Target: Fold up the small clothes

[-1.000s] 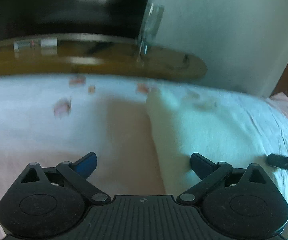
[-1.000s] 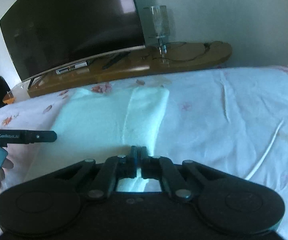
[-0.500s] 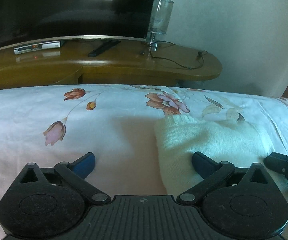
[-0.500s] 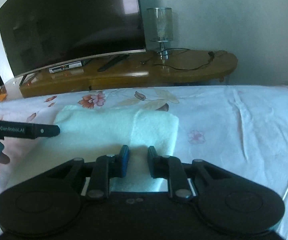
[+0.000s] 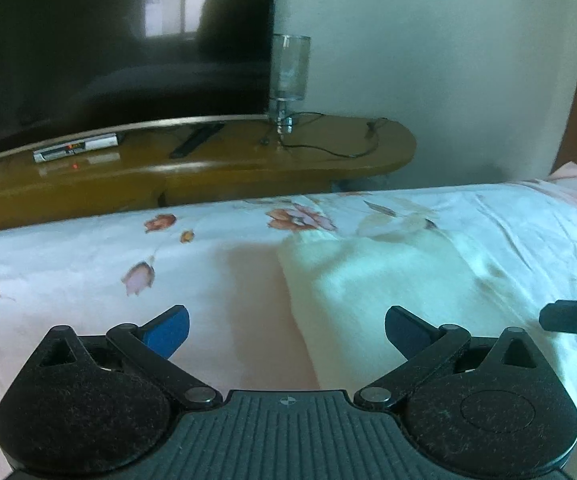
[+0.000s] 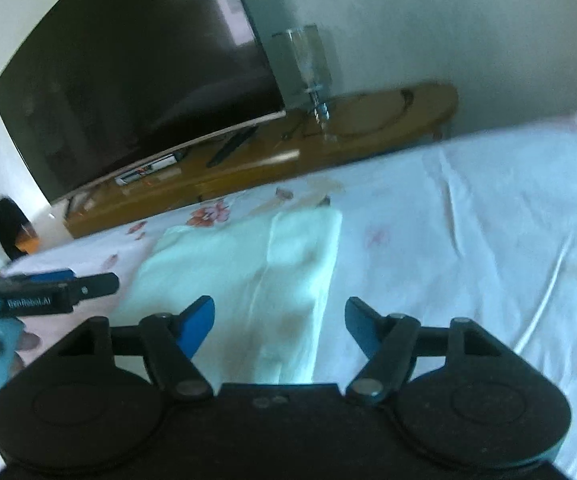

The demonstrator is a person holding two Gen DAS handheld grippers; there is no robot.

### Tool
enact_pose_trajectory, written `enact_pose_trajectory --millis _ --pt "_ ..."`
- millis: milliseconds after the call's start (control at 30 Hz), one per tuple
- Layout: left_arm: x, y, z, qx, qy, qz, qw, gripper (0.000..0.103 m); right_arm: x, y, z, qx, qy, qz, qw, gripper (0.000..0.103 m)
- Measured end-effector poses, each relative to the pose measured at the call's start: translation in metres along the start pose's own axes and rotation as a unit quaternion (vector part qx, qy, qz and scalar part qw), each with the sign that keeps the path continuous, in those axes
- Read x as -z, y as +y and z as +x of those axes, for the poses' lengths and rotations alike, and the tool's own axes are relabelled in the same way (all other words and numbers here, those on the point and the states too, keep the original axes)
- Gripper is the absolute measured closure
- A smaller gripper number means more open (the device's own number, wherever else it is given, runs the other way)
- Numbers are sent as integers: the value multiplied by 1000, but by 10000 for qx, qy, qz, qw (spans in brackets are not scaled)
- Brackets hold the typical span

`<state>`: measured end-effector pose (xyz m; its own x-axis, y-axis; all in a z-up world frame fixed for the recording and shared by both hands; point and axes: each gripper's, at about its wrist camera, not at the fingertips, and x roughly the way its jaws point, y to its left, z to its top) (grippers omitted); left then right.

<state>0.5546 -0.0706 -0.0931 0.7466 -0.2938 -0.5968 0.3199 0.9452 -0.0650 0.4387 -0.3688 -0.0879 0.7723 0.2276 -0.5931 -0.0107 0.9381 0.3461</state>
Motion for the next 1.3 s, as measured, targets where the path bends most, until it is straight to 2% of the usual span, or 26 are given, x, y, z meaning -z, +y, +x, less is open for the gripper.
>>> enact_pose_trajectory --millis 67,133,200,233,300,333,433,467,600,767,800,833,867,1000,1133,1200,1233,1300 --pt "4 6 -2 356 101 -210 9991 0 3 -10 -6 -183 67 332 9993 31" --pt "10 20 2 934 310 -775 9921 0 5 -20 -7 -296 168 620 9975 31" --pt "19 39 12 1491 652 -1505 9751 0 6 -35 -9 -489 235 988 9936 31" --pt "24 47 19 1746 882 -1838 9633 0 7 -39 -11 -503 239 1107 9923 31" --pt "35 62 30 2029 1176 -2396 9421 0 8 -51 -10 -638 307 1421 9873 30" --pt "40 67 33 2245 1265 -2627 9298 0 9 -55 -9 -735 365 1571 9842 30" --pt "48 77 37 2753 1430 -2968 9032 0 13 -63 -2 -1019 609 1844 9757 30" --pt "49 76 38 2815 1510 -2919 9016 0 14 -65 1 -1136 698 1907 9726 30" --pt "50 68 37 2892 1655 -2429 9110 0 19 -67 9 -1406 980 1975 9652 30" --pt "48 50 46 3133 1712 -1969 9131 1 22 -70 22 -1663 1133 2081 9572 30" --pt "46 47 47 3151 1695 -1921 9138 4 21 -70 24 -1702 1149 2091 9561 30" --pt "45 44 49 3158 1717 -1872 9142 23 21 -68 27 -1741 1163 2065 9558 30" --pt "43 42 55 3094 1789 -1863 9152 39 19 -67 30 -1763 1165 2026 9562 31" --pt "40 41 64 3134 1700 -1870 9154 39 14 -67 39 -1841 1155 1933 9568 32" --pt "39 41 67 3323 1594 -1823 9115 20 10 -67 45 -1965 1177 1809 9565 32" --pt "36 33 68 3301 1547 -1743 9147 16 8 -64 47 -1957 1206 1698 9583 37" --pt "34 30 69 3227 1519 -1666 9193 16 7 -62 49 -1921 1222 1655 9596 38" --pt "30 28 70 3090 1505 -1666 9242 16 4 -58 52 -1813 1256 1537 9632 49"
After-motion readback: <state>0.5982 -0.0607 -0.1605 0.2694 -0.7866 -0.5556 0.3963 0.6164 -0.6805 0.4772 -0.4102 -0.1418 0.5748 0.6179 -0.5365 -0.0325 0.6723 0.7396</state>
